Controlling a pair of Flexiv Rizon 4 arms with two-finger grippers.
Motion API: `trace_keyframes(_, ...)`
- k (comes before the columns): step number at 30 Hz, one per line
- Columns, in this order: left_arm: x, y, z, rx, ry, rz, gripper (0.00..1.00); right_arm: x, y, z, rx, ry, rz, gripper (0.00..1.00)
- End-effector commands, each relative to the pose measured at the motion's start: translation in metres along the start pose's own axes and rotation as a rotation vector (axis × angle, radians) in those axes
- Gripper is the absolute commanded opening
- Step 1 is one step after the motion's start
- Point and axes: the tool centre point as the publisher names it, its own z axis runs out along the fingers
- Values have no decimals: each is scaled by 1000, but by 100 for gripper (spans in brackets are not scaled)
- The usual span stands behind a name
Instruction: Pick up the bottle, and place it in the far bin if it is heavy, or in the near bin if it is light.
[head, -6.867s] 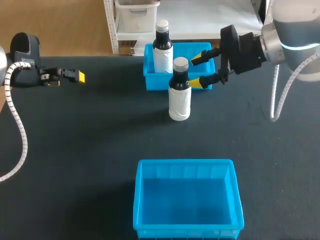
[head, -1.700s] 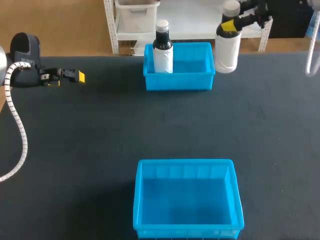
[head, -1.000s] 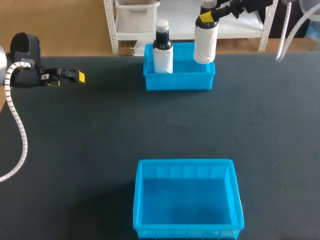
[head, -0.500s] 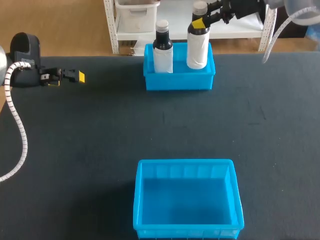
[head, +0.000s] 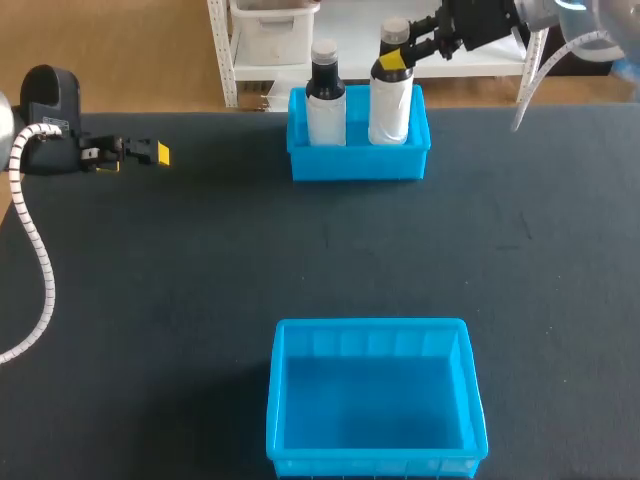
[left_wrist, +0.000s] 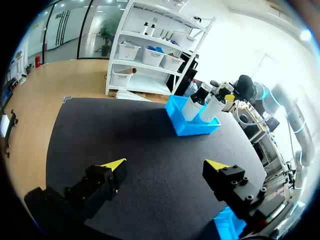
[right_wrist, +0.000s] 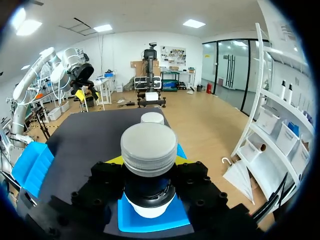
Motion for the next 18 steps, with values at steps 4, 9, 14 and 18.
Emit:
trace_keyframes(4, 0, 0, 0, 0, 0, 0, 100, 4, -10, 7, -37, 5, -4, 0)
trace_keyframes(9, 0, 0, 0, 0, 0, 0, 100, 10, -10, 10, -46, 8, -5, 0)
trace_keyframes(14, 0, 0, 0, 0, 0, 0, 100, 15, -11, 12, -52, 6, -9, 0)
trace_keyframes(18, 0, 0, 0, 0, 0, 0, 100, 18, -12, 14, -54, -1, -19, 0)
